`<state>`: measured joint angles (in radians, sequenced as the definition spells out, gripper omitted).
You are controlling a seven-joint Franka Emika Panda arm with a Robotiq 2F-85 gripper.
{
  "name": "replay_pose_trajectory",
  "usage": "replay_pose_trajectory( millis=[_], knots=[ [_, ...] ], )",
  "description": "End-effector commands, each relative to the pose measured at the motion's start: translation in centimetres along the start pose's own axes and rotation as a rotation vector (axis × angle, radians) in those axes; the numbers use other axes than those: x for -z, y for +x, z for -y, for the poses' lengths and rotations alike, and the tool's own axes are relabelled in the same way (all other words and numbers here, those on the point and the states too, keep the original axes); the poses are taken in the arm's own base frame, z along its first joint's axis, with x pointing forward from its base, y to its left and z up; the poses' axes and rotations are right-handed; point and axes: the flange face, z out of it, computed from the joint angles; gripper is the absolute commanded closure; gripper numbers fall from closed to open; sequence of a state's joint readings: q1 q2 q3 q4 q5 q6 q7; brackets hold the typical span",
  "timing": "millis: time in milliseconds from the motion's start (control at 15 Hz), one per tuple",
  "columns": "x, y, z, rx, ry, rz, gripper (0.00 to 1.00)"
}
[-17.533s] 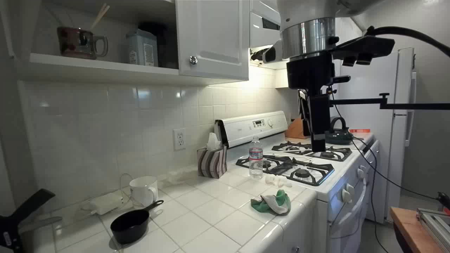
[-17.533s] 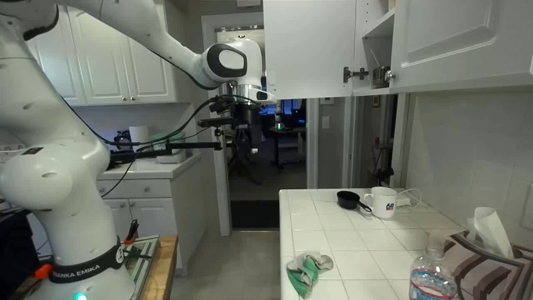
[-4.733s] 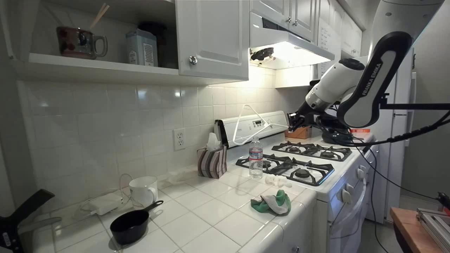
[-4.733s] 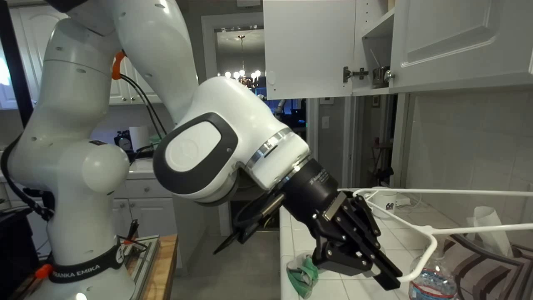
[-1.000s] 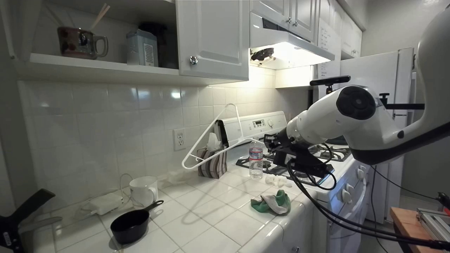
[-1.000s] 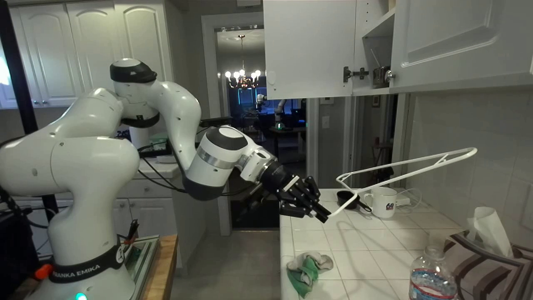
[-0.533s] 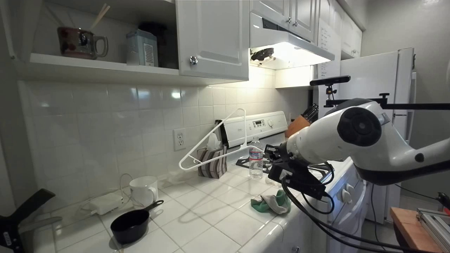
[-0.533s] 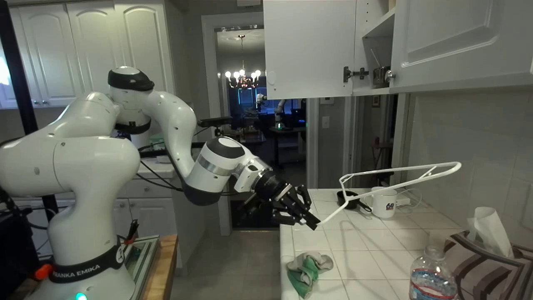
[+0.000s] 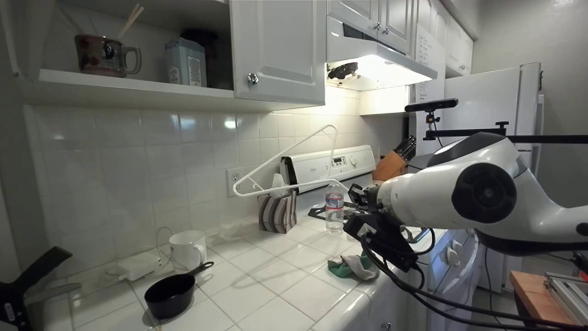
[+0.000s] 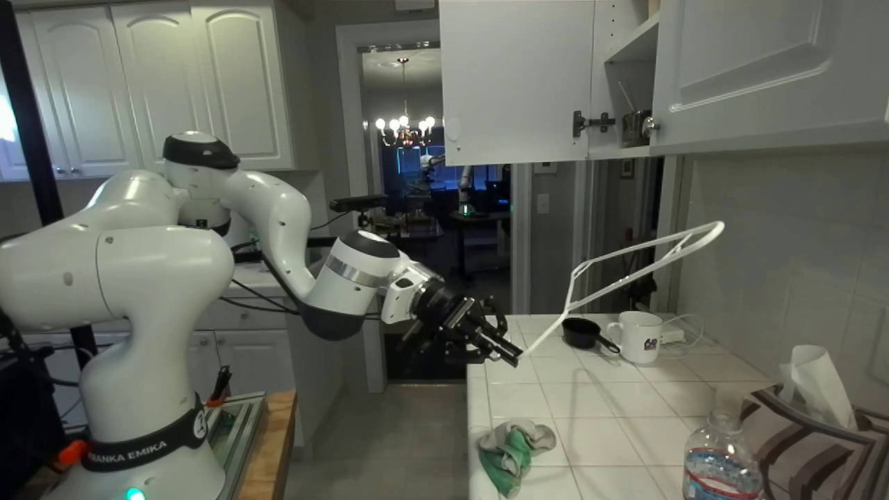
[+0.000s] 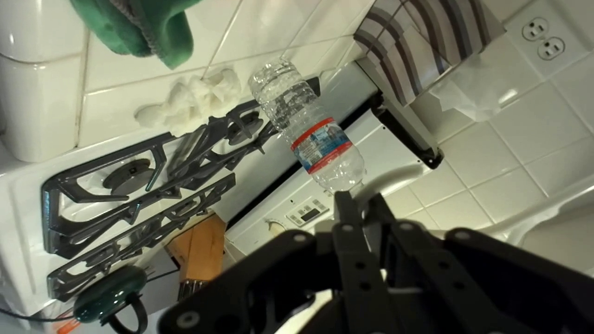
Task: Hang the coat hanger on the knob of the cupboard
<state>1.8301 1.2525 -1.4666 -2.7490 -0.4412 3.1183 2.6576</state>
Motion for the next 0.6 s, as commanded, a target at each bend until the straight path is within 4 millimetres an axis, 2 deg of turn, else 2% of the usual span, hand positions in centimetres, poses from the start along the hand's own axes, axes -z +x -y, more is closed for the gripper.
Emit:
replay_pose_trajectory(
  millis=[0,267,533],
  knots=[
    [1.3,0.4,0.9,-0.071,0.080,-0.092,0.97],
    [3.1,0.7,2.4,-0.081,0.169,-0.136,0.97],
    [5.3,1.8,4.4,-0.095,0.251,-0.200,0.97]
  ],
)
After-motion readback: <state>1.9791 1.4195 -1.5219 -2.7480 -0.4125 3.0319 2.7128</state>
